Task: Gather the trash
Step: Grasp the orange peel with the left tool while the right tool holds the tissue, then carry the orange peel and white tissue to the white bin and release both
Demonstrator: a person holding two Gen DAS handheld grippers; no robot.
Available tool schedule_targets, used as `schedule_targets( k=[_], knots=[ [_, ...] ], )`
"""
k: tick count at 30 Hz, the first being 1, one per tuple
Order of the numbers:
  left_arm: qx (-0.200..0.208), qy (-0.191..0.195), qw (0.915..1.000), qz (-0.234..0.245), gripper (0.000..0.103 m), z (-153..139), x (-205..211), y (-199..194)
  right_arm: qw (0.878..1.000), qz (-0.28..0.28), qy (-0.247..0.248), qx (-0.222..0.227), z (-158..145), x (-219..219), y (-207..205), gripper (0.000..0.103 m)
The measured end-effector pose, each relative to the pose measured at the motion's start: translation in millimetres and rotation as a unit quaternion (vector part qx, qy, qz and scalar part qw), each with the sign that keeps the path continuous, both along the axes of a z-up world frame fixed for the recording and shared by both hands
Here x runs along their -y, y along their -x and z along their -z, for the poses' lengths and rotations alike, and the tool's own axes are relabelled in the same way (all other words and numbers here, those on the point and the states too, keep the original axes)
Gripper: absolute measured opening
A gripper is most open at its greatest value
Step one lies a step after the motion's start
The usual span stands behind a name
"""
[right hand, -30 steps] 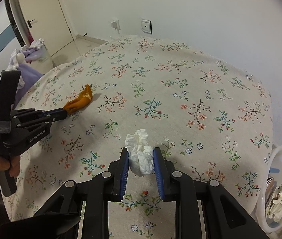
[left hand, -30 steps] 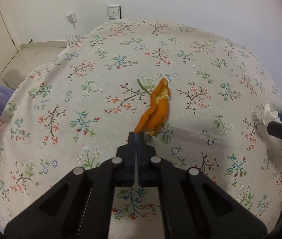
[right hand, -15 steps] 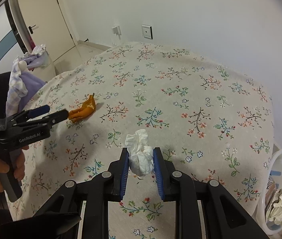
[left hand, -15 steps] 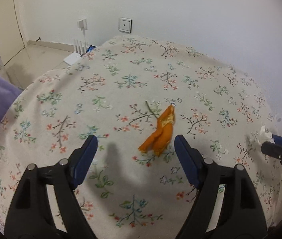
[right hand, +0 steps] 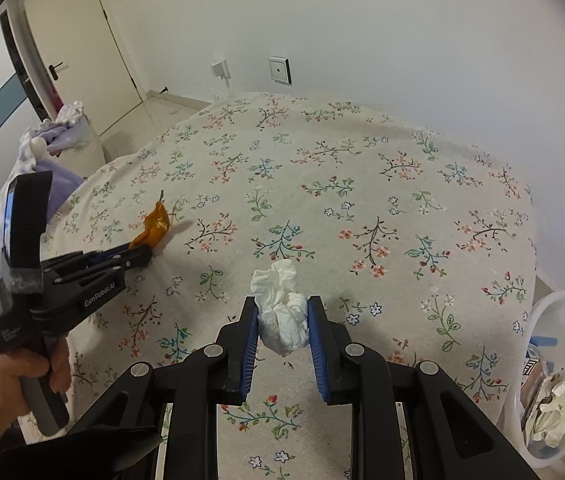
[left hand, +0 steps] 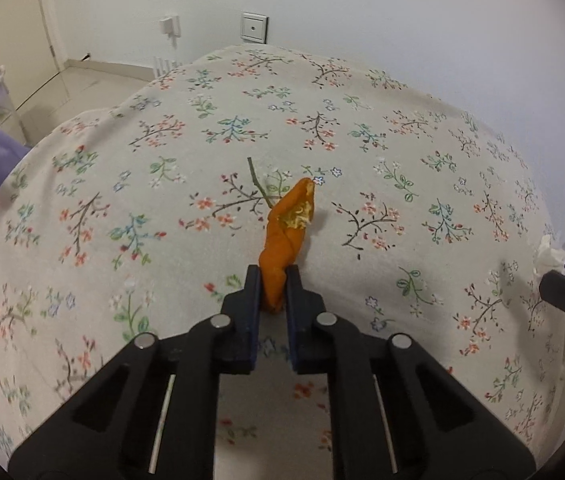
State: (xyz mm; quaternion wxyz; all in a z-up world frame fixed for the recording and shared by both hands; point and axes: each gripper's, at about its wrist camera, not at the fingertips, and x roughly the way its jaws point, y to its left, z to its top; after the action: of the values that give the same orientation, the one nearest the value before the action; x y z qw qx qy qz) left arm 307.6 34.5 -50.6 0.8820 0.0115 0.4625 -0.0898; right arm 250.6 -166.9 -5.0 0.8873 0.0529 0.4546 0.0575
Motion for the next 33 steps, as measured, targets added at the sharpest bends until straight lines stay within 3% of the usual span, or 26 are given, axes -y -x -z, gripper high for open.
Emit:
schedule_targets(
  k=[5, 9, 33],
  knots=[
    [-0.004, 0.014, 0.9991, -0.04, 0.011, -2.9, 1.7, 24.2, 1.0, 0.0, -0.001, 0.012, -10.3, 4.3, 8.4, 0.025],
    [0.001, 0.018, 0.999, -0.041, 0.011, -5.7, 16.3, 36.3, 1.0, 0.004, 0.001, 0.017, -15.9, 13.5, 18.5, 0.025],
    [-0.017, 0.054, 0.9956, 0.074, 0.011, -20.6, 173.9, 95.2, 0.993, 0.118, 0.008, 0.009, -16.3, 162.5, 105.0, 0.025]
  ],
)
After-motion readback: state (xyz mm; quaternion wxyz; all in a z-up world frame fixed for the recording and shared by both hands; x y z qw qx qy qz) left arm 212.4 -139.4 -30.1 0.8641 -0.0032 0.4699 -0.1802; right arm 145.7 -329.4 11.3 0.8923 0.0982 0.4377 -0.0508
